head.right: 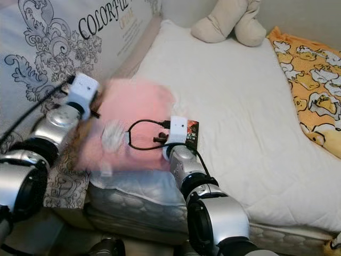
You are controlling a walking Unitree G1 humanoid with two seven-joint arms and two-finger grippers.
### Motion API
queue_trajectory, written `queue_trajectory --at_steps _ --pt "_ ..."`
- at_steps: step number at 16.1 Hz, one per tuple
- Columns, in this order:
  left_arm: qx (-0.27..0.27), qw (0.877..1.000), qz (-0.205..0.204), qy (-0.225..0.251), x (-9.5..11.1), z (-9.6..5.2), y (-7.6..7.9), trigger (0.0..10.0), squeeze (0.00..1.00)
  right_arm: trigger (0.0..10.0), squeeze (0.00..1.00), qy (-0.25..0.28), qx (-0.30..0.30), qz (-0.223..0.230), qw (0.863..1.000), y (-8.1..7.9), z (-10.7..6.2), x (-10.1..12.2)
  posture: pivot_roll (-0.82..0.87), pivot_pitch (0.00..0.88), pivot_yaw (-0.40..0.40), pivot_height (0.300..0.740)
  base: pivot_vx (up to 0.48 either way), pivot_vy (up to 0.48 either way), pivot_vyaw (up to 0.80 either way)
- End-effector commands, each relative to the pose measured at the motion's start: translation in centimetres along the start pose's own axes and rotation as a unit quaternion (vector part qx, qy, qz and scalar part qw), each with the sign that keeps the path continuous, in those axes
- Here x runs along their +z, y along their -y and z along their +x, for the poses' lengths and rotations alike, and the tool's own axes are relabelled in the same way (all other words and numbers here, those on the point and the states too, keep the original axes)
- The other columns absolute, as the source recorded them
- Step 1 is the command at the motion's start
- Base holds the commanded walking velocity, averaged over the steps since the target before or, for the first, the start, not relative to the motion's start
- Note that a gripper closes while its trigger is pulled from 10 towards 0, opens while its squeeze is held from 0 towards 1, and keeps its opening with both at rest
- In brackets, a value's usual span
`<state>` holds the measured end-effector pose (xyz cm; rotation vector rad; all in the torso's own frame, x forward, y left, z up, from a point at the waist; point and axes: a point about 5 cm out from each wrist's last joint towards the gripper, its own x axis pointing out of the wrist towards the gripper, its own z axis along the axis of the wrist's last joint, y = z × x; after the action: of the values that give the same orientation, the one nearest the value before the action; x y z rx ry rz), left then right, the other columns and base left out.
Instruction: Clean up the room
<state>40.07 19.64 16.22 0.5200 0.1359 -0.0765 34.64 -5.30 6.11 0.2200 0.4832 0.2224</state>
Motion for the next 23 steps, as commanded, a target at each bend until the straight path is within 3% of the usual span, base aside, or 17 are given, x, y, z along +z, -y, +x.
queue_trajectory --at_steps 1,6,8,9,10,11,12,13,14,17,19,21,23 --pt "0.011 1.0 0.008 0.025 1.5 0.3 -0.4 10.0 1.0 10.0 1.0 0.0 0.004 -0.014 1.0 -0.5 0.0 -0.5 -0.09 0.095 -0.055 0.736 0.0 0.0 0.0" --pt "0.03 0.999 0.012 0.023 1.2 0.2 -0.9 10.0 1.0 10.0 1.0 0.004 0.005 -0.028 1.0 -0.9 -0.1 -0.5 -0.09 0.088 -0.063 0.736 0.0 0.0 0.0" --pt "0.043 0.998 -0.028 0.046 2.3 0.2 -1.8 10.0 0.97 10.0 1.0 -0.007 0.012 -0.001 1.0 -1.7 0.0 -0.8 -0.08 0.088 -0.065 0.736 0.0 0.0 0.0" --pt "0.039 0.996 -0.05 0.057 2.6 0.3 -1.7 10.0 0.0 10.0 0.35 -0.01 0.007 -0.01 1.0 -1.5 0.0 -0.9 -0.07 0.088 -0.066 0.736 0.0 0.0 0.0" --pt "0.033 0.995 -0.068 0.062 2.6 0.3 -1.6 10.0 0.0 10.0 0.0 -0.009 0.006 -0.017 1.0 -1.4 0.0 -0.8 -0.06 0.089 -0.065 0.736 0.0 0.0 0.0" --pt "0.025 0.993 -0.099 0.066 2.5 0.2 -1.3 10.0 0.0 10.0 0.0 -0.005 0.003 -0.02 1.0 -1.3 0.0 -0.7 -0.05 0.09 -0.069 0.736 0.0 0.0 0.0" --pt "-0.004 0.983 -0.174 0.061 1.4 0.0 -0.1 10.0 0.0 10.0 0.0 0.002 0.001 -0.029 1.0 -1.1 0.0 -0.5 -0.03 0.092 -0.065 0.736 0.0 0.0 0.0" --pt "-0.011 0.98 -0.192 0.058 0.9 -0.1 0.4 10.0 0.0 10.0 0.0 0.005 0.0 -0.031 1.0 -1.1 0.0 -0.5 -0.03 0.093 -0.064 0.736 0.0 0.0 0.0" --pt "-0.012 0.97 -0.239 0.032 -0.9 -0.7 1.3 10.0 0.0 10.0 0.0 0.013 -0.002 -0.026 1.0 -1.1 0.0 -0.2 -0.01 0.098 -0.064 0.736 0.0 0.0 0.0" --pt "0.005 0.97 -0.241 0.029 -2.9 -2.1 2.3 10.0 0.0 10.0 0.0 0.048 -0.016 -0.037 0.998 -1.0 0.0 0.9 0.01 0.105 -0.064 0.736 0.0 0.0 0.0" --pt "-0.011 0.969 -0.243 0.039 -3.0 -2.8 3.8 10.0 0.0 10.0 0.0 0.058 -0.017 -0.035 0.998 -1.1 0.0 1.3 0.02 0.103 -0.059 0.736 0.0 0.0 0.0" --pt "-0.073 0.966 -0.244 0.05 -1.7 -5.4 7.5 10.0 0.0 10.0 0.0 0.055 -0.018 -0.018 0.998 -1.3 0.1 1.4 0.0 0.104 -0.05 0.736 0.0 0.0 0.0" --pt "-0.124 0.961 -0.231 0.092 0.8 -7.6 8.7 10.0 0.0 10.0 0.0 0.053 -0.017 -0.015 0.998 -1.5 0.1 1.3 0.01 0.112 -0.052 0.736 0.0 0.0 0.0"
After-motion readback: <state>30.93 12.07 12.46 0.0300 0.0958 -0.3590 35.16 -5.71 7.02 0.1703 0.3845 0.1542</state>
